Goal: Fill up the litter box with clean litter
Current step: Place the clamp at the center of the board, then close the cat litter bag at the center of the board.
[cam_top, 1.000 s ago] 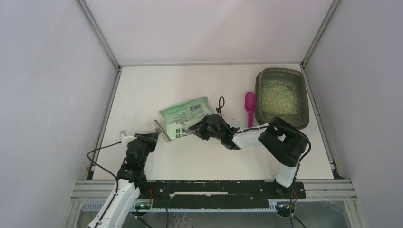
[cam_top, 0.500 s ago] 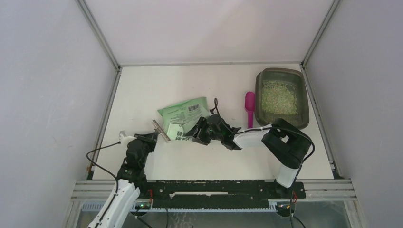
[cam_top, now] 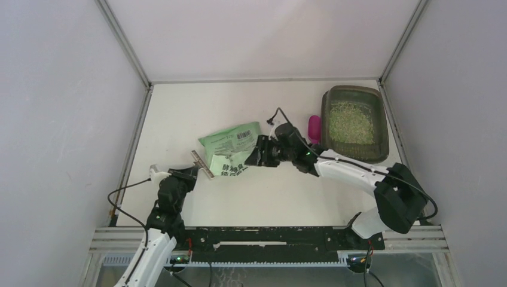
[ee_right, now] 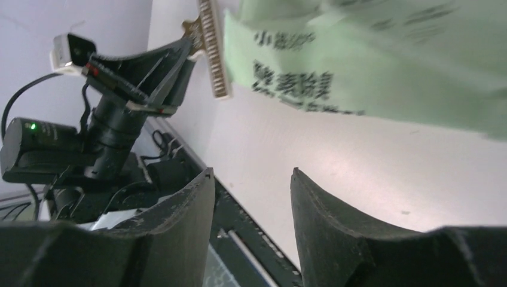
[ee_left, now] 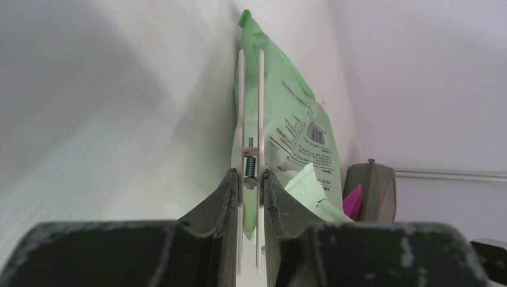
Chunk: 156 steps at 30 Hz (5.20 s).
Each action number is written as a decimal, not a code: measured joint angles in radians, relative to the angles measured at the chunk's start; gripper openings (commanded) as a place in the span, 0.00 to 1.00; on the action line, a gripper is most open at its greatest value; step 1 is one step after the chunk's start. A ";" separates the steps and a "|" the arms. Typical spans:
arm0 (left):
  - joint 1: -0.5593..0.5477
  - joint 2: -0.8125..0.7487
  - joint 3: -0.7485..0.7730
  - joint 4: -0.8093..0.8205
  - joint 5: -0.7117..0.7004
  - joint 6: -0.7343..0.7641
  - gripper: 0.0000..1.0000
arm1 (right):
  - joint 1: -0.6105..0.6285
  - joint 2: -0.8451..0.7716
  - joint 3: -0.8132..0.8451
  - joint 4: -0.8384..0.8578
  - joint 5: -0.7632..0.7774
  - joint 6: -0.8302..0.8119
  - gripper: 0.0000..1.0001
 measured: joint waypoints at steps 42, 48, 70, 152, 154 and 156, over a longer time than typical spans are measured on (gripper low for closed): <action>-0.744 0.906 0.921 -0.302 0.299 0.600 0.14 | -0.339 -0.604 -0.112 -0.579 0.132 -0.229 0.60; -0.798 1.221 0.959 -0.166 0.397 0.658 0.19 | -0.463 -0.684 -0.216 -0.617 0.184 -0.209 0.61; -0.834 1.207 1.004 -0.060 0.407 0.711 1.00 | -0.546 -0.384 -0.172 -0.493 0.020 -0.200 0.66; -0.383 0.543 0.409 -0.274 -0.051 0.418 1.00 | -0.178 0.249 0.209 -0.451 0.118 -0.011 0.65; -0.365 0.599 0.404 -0.236 -0.030 0.418 1.00 | -0.225 0.228 0.209 -0.434 0.107 -0.074 0.64; -0.357 0.652 0.403 -0.200 -0.016 0.418 1.00 | -0.261 0.219 0.209 -0.421 0.101 -0.126 0.64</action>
